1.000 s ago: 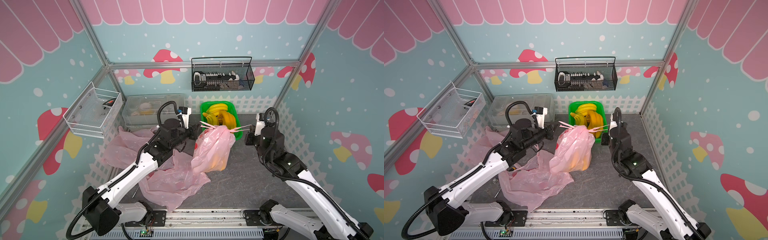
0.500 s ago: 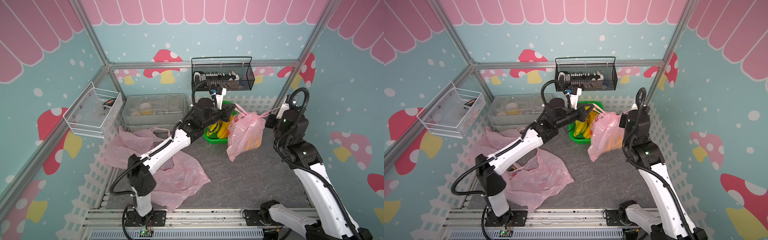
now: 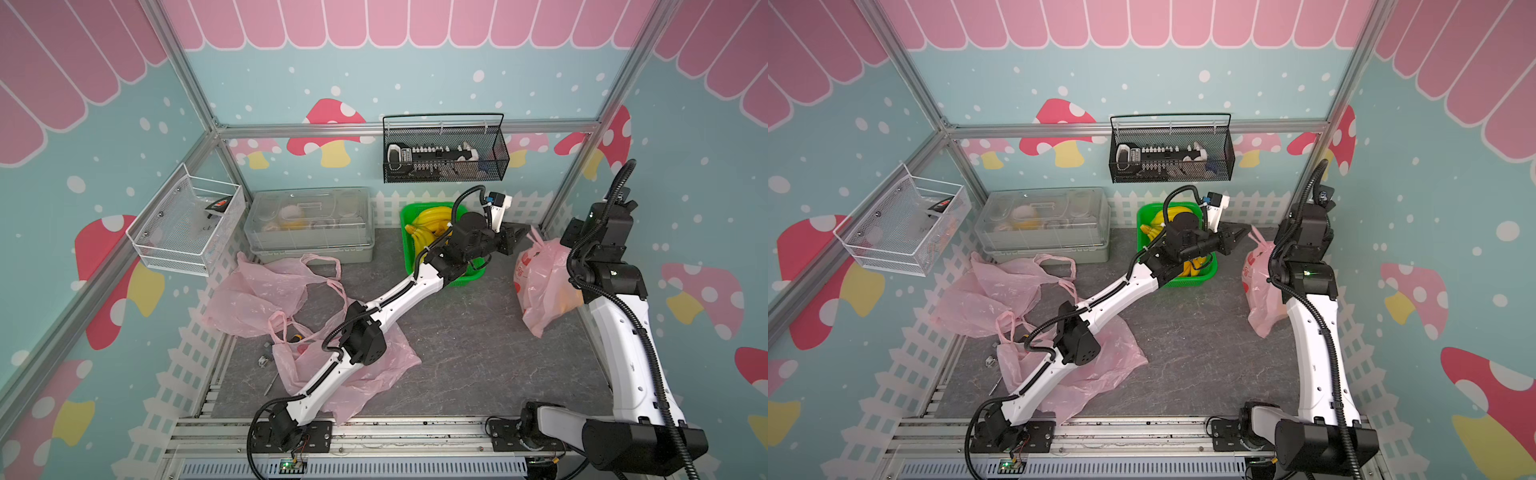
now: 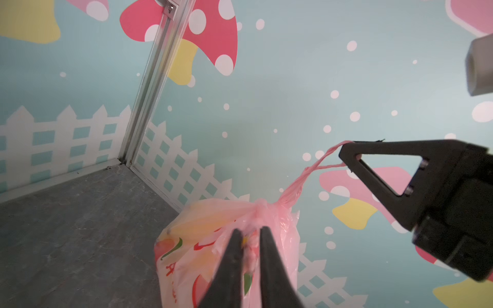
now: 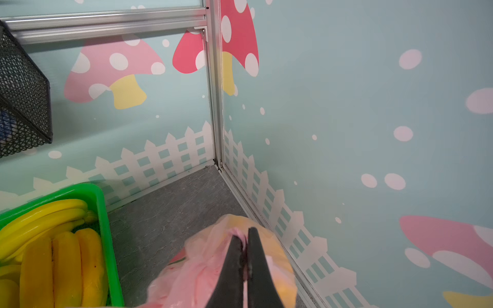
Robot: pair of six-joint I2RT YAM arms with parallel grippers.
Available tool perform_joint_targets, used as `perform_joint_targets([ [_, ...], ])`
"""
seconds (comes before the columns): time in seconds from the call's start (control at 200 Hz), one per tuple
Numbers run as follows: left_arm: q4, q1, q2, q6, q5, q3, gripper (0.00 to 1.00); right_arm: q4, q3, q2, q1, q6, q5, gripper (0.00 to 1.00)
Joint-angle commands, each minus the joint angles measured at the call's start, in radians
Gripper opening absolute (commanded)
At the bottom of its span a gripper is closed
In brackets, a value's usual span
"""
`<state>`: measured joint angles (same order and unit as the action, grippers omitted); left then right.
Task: Place the banana into a plastic bag & tie a knot
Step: Place the plastic bag at the center of the board.
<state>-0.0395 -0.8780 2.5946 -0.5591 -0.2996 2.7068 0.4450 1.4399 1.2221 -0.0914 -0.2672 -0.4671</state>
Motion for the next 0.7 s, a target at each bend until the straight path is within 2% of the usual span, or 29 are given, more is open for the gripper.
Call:
perform_joint_targets([
  [0.0,0.087,0.005,-0.016,-0.022,-0.004,-0.038,0.4,-0.038,-0.048,-0.011,-0.004,-0.03,0.083,0.19],
  [0.035,0.095,0.005,-0.03,-0.022,-0.005,-0.075,0.45,-0.047,-0.077,-0.02,-0.004,-0.037,0.093,0.28],
  [0.105,0.08,0.005,-0.057,-0.008,-0.019,-0.121,0.49,-0.06,-0.132,-0.04,-0.005,-0.054,0.1,0.41],
  [0.21,-0.062,0.007,-0.126,0.035,-0.001,-0.162,0.55,-0.054,-0.175,-0.069,-0.003,-0.068,0.109,0.53],
  [0.235,-0.093,0.008,-0.157,0.047,0.01,-0.185,0.57,-0.047,-0.177,-0.077,-0.004,-0.074,0.117,0.68],
  [0.29,-0.192,0.008,-0.244,0.078,0.071,-0.265,0.65,-0.02,-0.173,-0.095,-0.004,-0.077,0.161,0.92],
  [0.315,-0.245,0.009,-0.298,0.094,0.11,-0.313,0.7,-0.003,-0.169,-0.105,-0.004,-0.076,0.184,0.96],
  [0.33,-0.275,0.01,-0.329,0.105,0.138,-0.347,0.74,0.006,-0.167,-0.113,-0.004,-0.078,0.201,0.97],
  [0.36,-0.32,0.011,-0.403,0.124,0.182,-0.429,0.96,0.018,-0.169,-0.128,-0.002,-0.079,0.238,0.98],
  [0.375,-0.331,0.012,-0.439,0.137,0.198,-0.482,0.98,0.023,-0.173,-0.139,-0.002,-0.079,0.257,0.99],
  [0.535,-0.345,0.016,-0.867,0.185,0.493,-1.058,0.99,0.067,-0.242,-0.22,0.035,-0.068,0.484,0.98],
  [0.64,-0.486,0.04,-1.03,0.153,0.686,-1.271,0.99,0.094,-0.298,-0.243,0.151,-0.042,0.516,0.96],
  [0.696,-0.554,0.076,-1.091,0.095,0.73,-1.37,0.99,0.101,-0.328,-0.243,0.238,-0.034,0.509,0.94],
])
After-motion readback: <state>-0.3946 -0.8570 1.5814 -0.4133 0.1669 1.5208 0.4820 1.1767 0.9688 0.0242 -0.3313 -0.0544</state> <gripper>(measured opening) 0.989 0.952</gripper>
